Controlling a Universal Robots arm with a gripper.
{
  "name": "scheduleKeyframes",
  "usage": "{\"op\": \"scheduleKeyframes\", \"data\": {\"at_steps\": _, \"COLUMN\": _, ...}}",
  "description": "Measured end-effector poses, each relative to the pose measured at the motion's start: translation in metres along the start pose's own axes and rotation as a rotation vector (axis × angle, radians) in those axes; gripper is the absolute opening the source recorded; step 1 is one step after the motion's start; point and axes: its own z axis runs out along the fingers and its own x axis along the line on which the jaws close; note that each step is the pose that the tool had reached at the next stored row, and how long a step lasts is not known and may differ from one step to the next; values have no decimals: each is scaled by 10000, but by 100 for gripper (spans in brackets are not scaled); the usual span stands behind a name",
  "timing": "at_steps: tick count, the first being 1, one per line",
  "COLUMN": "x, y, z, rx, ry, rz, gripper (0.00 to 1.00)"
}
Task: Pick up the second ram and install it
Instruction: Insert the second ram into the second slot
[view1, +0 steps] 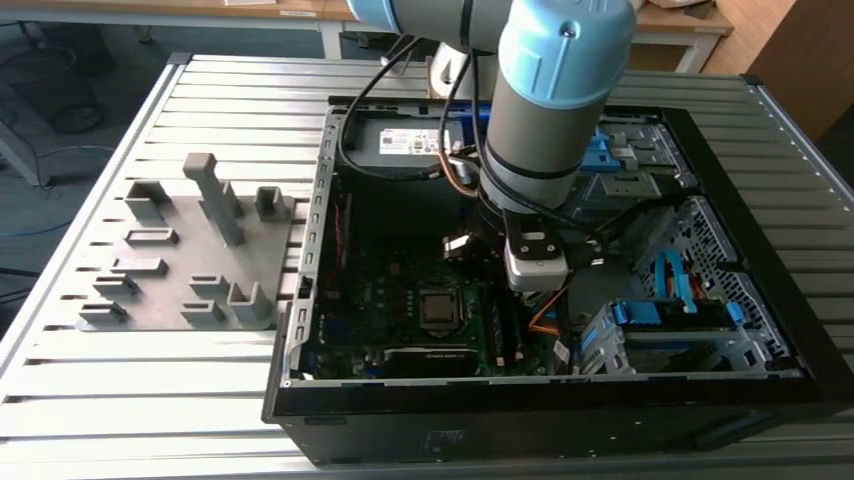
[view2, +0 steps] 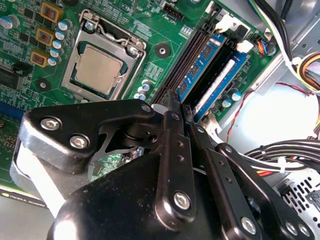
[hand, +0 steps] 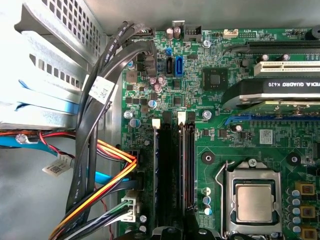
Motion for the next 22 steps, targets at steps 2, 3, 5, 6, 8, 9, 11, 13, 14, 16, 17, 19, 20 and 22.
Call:
{"op": "scheduleKeyframes", "data": {"at_steps": 2, "x": 0, "y": 0, "z": 1, "rx": 0, "ry": 1, "rz": 0, "gripper": 14}}
{"op": "scheduleKeyframes", "data": {"at_steps": 3, "x": 0, "y": 0, "z": 1, "rx": 0, "ry": 0, "rz": 0, "gripper": 14}}
{"op": "scheduleKeyframes", "data": {"at_steps": 5, "x": 0, "y": 0, "z": 2, "rx": 1, "ry": 1, "rz": 1, "gripper": 15}}
{"op": "scheduleKeyframes", "data": {"at_steps": 6, "x": 0, "y": 0, "z": 3, "rx": 0, "ry": 1, "rz": 1, "gripper": 21}}
{"op": "scheduleKeyframes", "data": {"at_steps": 8, "x": 0, "y": 0, "z": -22, "rx": -2, "ry": 0, "rz": 0, "gripper": 21}}
{"op": "scheduleKeyframes", "data": {"at_steps": 9, "x": 1, "y": 0, "z": -64, "rx": -4, "ry": 0, "rz": 0, "gripper": 21}}
{"op": "scheduleKeyframes", "data": {"at_steps": 11, "x": 2, "y": 1, "z": -156, "rx": -5, "ry": 0, "rz": 1, "gripper": 21}}
{"op": "scheduleKeyframes", "data": {"at_steps": 13, "x": 4, "y": 1, "z": -244, "rx": -4, "ry": 1, "rz": 0, "gripper": 21}}
{"op": "scheduleKeyframes", "data": {"at_steps": 14, "x": 5, "y": -1, "z": -290, "rx": -6, "ry": 0, "rz": -1, "gripper": 21}}
{"op": "scheduleKeyframes", "data": {"at_steps": 16, "x": 6, "y": -8, "z": -383, "rx": -10, "ry": 0, "rz": 0, "gripper": 20}}
{"op": "scheduleKeyframes", "data": {"at_steps": 17, "x": 7, "y": -12, "z": -428, "rx": -15, "ry": 1, "rz": 0, "gripper": 13}}
{"op": "scheduleKeyframes", "data": {"at_steps": 19, "x": 8, "y": -19, "z": -511, "rx": -46, "ry": 1, "rz": 0, "gripper": 10}}
{"op": "scheduleKeyframes", "data": {"at_steps": 20, "x": 8, "y": -21, "z": -550, "rx": -58, "ry": 1, "rz": 0, "gripper": 10}}
{"op": "scheduleKeyframes", "data": {"at_steps": 22, "x": 9, "y": -22, "z": -566, "rx": -59, "ry": 2, "rz": -1, "gripper": 10}}
